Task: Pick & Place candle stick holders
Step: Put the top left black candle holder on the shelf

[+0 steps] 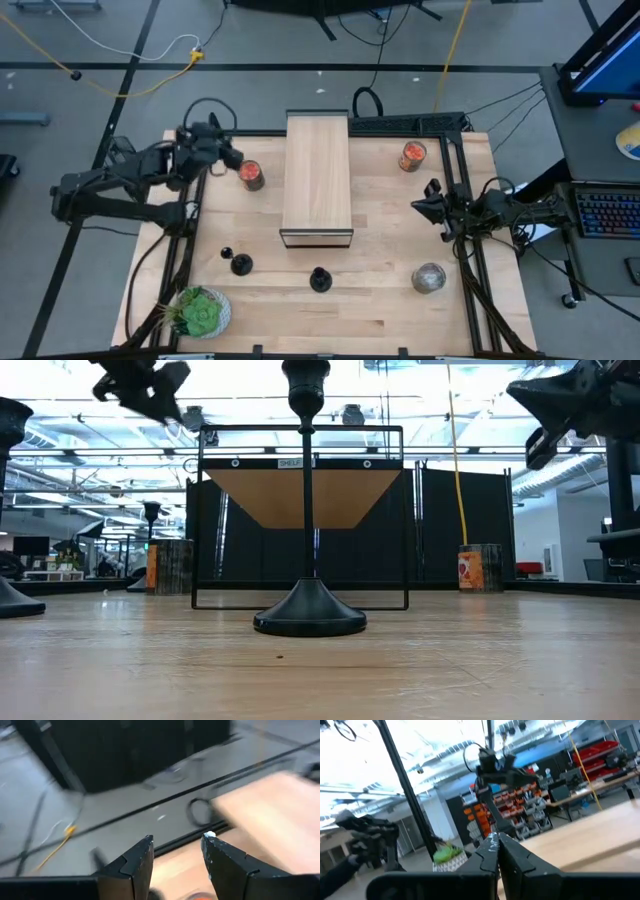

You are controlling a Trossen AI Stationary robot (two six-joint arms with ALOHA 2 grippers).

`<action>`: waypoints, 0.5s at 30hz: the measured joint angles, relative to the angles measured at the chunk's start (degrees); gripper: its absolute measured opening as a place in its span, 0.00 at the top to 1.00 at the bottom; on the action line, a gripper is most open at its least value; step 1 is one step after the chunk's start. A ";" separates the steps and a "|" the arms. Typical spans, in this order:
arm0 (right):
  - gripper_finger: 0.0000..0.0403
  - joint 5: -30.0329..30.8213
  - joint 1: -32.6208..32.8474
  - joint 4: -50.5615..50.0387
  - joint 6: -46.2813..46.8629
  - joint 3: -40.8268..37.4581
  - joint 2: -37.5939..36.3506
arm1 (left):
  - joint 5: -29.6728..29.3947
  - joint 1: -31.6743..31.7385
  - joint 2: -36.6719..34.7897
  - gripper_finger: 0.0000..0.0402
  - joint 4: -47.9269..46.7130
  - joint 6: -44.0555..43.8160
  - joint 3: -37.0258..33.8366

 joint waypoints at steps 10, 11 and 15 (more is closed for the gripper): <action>1.00 -0.14 -0.01 2.69 -0.56 0.00 -0.02 | 16.27 15.20 0.17 0.56 -6.73 -1.27 0.33; 1.00 -0.16 -0.01 2.61 -1.10 0.00 0.00 | 17.71 15.66 0.16 0.56 -6.19 0.06 0.33; 1.00 -0.19 0.00 2.55 -2.79 0.00 0.00 | 18.83 16.09 0.14 0.56 -4.47 3.32 0.33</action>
